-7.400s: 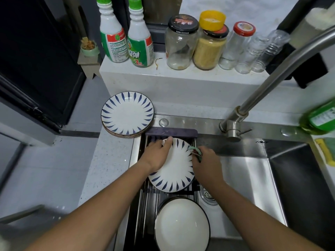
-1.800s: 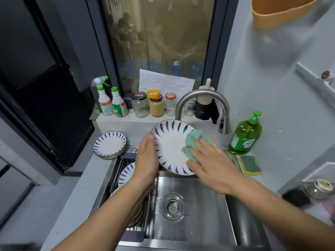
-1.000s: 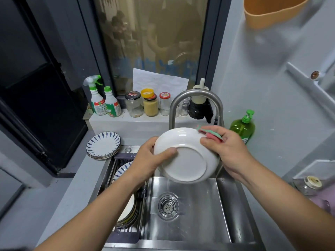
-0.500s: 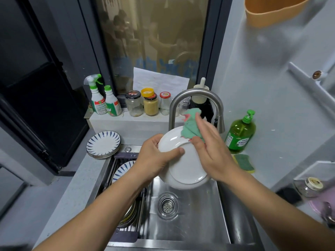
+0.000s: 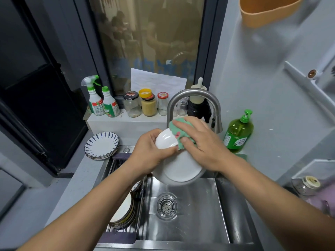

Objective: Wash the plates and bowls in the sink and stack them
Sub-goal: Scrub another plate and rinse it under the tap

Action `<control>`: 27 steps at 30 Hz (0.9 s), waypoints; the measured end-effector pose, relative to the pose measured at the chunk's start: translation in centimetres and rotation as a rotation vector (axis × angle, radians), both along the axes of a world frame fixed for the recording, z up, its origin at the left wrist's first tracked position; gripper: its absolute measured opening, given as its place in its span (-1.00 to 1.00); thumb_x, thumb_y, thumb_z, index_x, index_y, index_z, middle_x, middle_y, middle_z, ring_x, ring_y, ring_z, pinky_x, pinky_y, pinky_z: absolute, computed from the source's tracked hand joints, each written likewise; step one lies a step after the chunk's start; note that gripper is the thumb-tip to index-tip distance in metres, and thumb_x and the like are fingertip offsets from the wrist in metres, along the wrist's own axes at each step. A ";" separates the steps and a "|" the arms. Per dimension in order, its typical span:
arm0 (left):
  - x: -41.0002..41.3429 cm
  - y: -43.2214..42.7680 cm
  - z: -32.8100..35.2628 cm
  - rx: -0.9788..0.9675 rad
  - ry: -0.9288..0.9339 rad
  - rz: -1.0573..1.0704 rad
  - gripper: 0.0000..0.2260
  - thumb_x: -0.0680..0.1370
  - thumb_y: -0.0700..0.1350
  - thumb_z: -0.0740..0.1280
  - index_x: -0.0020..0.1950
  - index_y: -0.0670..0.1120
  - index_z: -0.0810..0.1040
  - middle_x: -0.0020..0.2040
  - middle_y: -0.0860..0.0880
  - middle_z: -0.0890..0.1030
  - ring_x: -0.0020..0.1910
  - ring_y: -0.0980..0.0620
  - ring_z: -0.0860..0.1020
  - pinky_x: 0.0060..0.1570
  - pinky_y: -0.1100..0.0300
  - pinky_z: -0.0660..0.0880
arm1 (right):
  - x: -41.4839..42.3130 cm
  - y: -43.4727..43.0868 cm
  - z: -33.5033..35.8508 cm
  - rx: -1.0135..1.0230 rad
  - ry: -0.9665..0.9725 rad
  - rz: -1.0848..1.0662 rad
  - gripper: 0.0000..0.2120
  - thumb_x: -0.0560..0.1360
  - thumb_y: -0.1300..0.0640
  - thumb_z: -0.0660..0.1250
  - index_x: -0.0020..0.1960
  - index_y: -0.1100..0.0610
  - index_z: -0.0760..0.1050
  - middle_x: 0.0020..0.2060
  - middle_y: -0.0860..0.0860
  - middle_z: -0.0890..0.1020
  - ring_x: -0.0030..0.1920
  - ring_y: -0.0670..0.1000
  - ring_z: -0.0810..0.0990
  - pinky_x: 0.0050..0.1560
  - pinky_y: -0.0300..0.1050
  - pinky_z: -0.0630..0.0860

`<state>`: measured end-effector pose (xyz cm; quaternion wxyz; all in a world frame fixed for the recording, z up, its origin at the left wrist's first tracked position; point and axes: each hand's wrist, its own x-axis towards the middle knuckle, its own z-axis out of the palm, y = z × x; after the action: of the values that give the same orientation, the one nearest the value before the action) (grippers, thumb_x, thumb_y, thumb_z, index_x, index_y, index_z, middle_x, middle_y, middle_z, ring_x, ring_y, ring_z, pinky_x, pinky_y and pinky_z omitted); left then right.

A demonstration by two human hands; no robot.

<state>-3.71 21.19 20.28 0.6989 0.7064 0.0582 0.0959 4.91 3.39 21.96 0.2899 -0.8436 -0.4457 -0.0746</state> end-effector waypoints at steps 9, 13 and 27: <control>0.1 0.5 -0.1 -0.304 0.054 0.156 -0.59 0.31 -0.14 0.57 0.11 -0.17 0.58 0.03 -0.23 0.73 -0.09 -0.10 0.69 -0.10 0.08 0.65 | -1.4 -1.7 -4.6 0.590 0.527 -0.207 -0.62 0.69 -0.01 0.10 0.49 -0.24 0.29 0.32 -0.08 0.43 0.21 -0.27 0.48 0.32 -0.16 0.42; 0.4 -0.9 -0.2 -0.136 0.047 0.087 -0.59 0.29 -0.16 0.59 0.06 -0.20 0.56 -0.06 -0.16 0.71 -0.15 -0.02 0.67 -0.18 0.14 0.63 | 0.5 -0.6 -1.2 0.326 0.280 -0.218 -0.56 0.64 -0.13 0.06 0.49 -0.12 0.35 0.17 -0.02 0.45 0.26 -0.09 0.44 0.39 -0.04 0.36; 1.6 -2.3 -1.3 -0.605 -0.003 0.440 -0.76 0.52 -0.23 0.48 0.14 -0.10 0.54 0.06 -0.15 0.72 0.01 -0.08 0.69 -0.06 0.07 0.64 | -4.9 3.9 -4.3 1.170 0.954 -0.467 -0.53 0.69 0.07 0.14 0.56 -0.17 0.15 0.40 -0.18 0.39 0.27 -0.15 0.49 0.07 -0.27 0.54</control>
<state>-2.13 18.85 18.95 0.8388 0.4384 0.2333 0.2232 -0.03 7.28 17.68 0.8232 -0.5669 0.0270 0.0138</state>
